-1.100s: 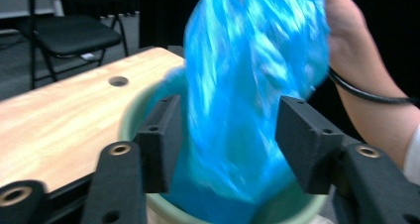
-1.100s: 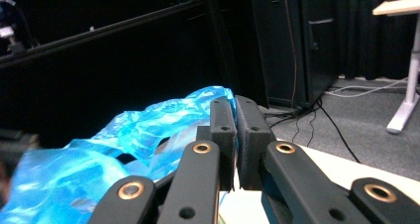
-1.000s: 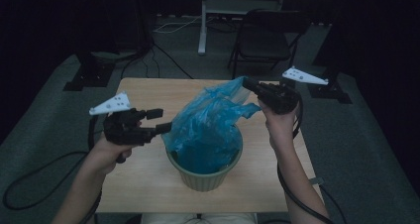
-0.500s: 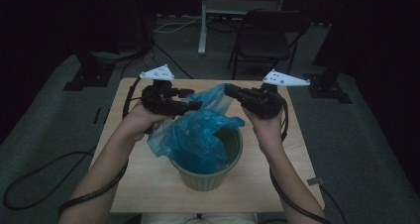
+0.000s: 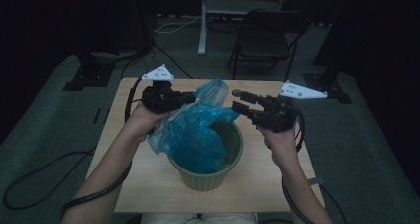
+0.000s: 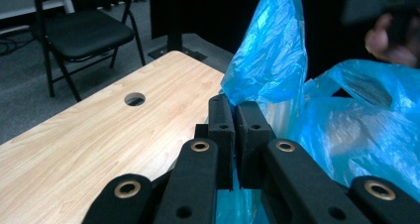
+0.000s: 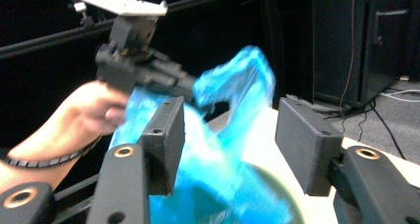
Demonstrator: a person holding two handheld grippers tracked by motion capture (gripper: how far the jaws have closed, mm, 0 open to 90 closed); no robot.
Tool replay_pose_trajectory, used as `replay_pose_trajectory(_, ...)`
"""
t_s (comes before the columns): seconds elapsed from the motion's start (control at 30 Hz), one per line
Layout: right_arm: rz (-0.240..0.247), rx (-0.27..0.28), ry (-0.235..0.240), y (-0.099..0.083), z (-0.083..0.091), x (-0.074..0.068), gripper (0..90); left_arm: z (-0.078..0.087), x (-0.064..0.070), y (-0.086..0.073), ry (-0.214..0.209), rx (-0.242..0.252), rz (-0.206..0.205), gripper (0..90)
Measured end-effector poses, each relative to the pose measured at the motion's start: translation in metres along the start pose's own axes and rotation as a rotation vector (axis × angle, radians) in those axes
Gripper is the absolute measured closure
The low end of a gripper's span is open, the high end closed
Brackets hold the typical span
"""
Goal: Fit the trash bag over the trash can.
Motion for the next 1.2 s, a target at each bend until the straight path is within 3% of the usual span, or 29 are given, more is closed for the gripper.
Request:
replay_pose_trajectory(0.07,-0.002,-0.026,-0.001,-0.011,0.0,-0.002,38.9,-0.001,0.0,-0.001,-0.005,0.001,0.01,87.5)
replay_pose_trajectory(0.17,0.011,-0.071,-0.05,-0.028,-0.005,0.006,35.3,-0.001,-0.001,-0.001,-0.003,0.008,0.021,87.5)
replay_pose_trajectory(0.23,0.01,-0.083,-0.053,-0.032,-0.007,0.009,35.2,-0.002,-0.001,-0.002,-0.001,0.006,0.022,87.4)
replay_pose_trajectory(0.3,0.017,-0.109,-0.089,-0.036,-0.013,0.016,35.9,-0.003,-0.003,-0.002,-0.006,0.002,0.024,87.5)
replay_pose_trajectory(0.4,0.0,-0.106,-0.101,-0.036,-0.019,0.027,54.8,-0.006,-0.006,-0.002,-0.002,0.005,0.038,87.4)
replay_pose_trajectory(0.5,-0.022,-0.099,-0.086,-0.035,-0.019,0.033,87.7,-0.009,-0.016,-0.004,0.008,0.012,0.075,87.4)
replay_pose_trajectory(0.57,-0.015,-0.086,-0.077,-0.034,-0.014,0.03,89.7,-0.009,-0.023,-0.005,0.03,0.013,0.094,87.4)
replay_pose_trajectory(0.67,-0.016,-0.059,-0.039,-0.034,0.0,0.018,89.8,-0.006,-0.034,-0.006,0.054,0.024,0.139,87.4)
replay_pose_trajectory(0.87,0.028,0.007,0.052,-0.041,0.047,-0.026,89.6,0.0,-0.04,-0.009,0.063,0.049,0.178,87.4)
replay_pose_trajectory(0.9,0.018,0.016,0.086,-0.048,0.06,-0.038,89.6,0.001,-0.04,-0.01,0.069,0.052,0.178,87.4)
replay_pose_trajectory(0.93,0.018,0.016,0.086,-0.048,0.06,-0.038,89.6,0.002,-0.04,-0.011,0.072,0.057,0.18,87.4)
replay_pose_trajectory(0.97,-0.004,0.008,0.138,-0.062,0.072,-0.054,89.6,0.003,-0.04,-0.012,0.072,0.063,0.19,87.4)
replay_pose_trajectory(1.0,-0.004,0.008,0.138,-0.062,0.072,-0.054,89.6,0.004,-0.041,-0.013,0.075,0.067,0.193,87.4)
replay_pose_trajectory(1.07,-0.018,-0.028,0.179,-0.077,0.074,-0.068,89.6,0.005,-0.042,-0.017,0.081,0.071,0.206,87.4)
replay_pose_trajectory(1.13,-0.067,-0.085,0.243,-0.1,0.07,-0.082,89.6,0.007,-0.043,-0.021,0.088,0.07,0.215,87.4)
replay_pose_trajectory(1.2,-0.121,-0.182,0.291,-0.131,0.061,-0.094,89.5,0.007,-0.043,-0.025,0.095,0.066,0.217,87.5)
Point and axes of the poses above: each handheld gripper's, and its own axes: z roughly backward along the jaws, y roughly out of its top, x roughly to its right, the point moved 4 cm from there along -z, roughly forward along the jaws, and after that the axes turned 6 degrees about x, right-handed, at the moved point
